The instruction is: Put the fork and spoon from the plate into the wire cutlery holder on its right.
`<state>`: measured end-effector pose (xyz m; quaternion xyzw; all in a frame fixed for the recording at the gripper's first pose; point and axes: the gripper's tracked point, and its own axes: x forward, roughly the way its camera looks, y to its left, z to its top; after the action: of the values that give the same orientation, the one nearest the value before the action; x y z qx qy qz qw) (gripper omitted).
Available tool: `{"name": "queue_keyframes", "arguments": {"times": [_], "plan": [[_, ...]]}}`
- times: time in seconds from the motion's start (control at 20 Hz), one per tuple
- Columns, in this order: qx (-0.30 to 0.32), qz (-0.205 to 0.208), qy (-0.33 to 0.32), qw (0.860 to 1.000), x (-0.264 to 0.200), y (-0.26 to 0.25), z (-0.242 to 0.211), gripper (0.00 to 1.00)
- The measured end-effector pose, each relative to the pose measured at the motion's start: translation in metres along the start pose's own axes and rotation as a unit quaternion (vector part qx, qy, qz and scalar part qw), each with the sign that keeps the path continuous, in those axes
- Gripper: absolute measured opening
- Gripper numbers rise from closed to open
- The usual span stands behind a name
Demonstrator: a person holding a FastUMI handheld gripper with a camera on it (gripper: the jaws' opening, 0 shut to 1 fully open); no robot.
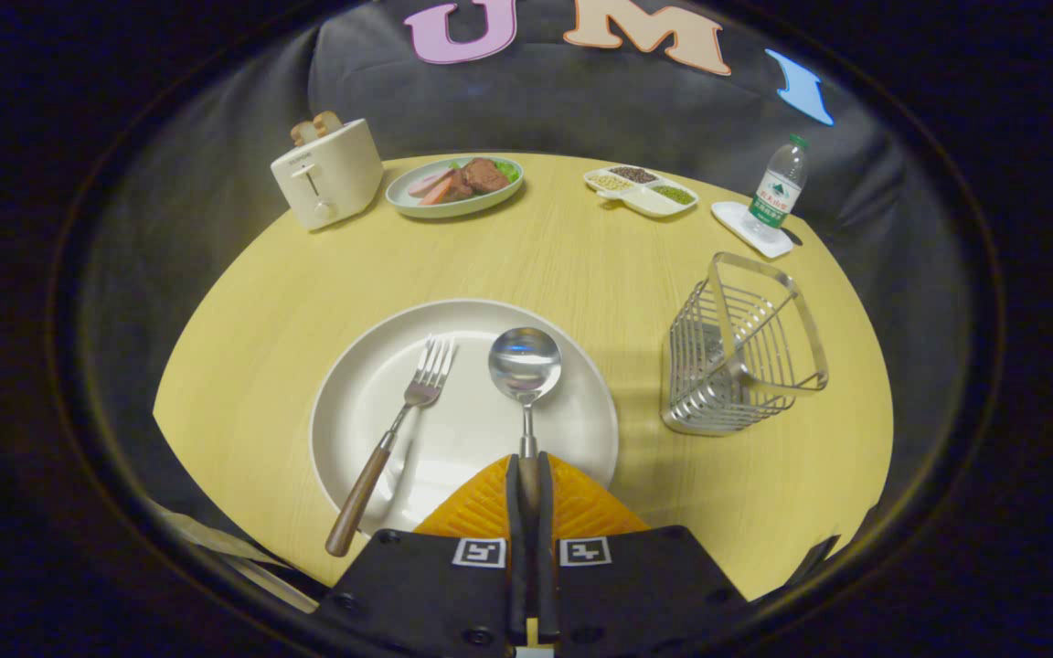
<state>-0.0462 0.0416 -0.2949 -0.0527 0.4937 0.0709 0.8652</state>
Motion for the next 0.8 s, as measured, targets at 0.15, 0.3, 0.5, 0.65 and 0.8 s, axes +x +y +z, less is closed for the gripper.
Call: {"name": "queue_keyframes", "arguments": {"times": [0.15, 0.3, 0.5, 0.65, 0.8], "plan": [[-0.001, -0.005, -0.002, 1.000, -0.012, -0.012, 0.012, 0.07], [0.007, -0.013, -0.009, 1.000, -0.022, -0.029, 0.025, 0.07], [0.020, -0.035, -0.017, 0.999, -0.033, -0.059, 0.039, 0.07], [0.031, -0.049, -0.021, 0.998, -0.040, -0.079, 0.045, 0.08], [0.040, -0.069, -0.018, 0.997, -0.044, -0.100, 0.046, 0.08]]}}
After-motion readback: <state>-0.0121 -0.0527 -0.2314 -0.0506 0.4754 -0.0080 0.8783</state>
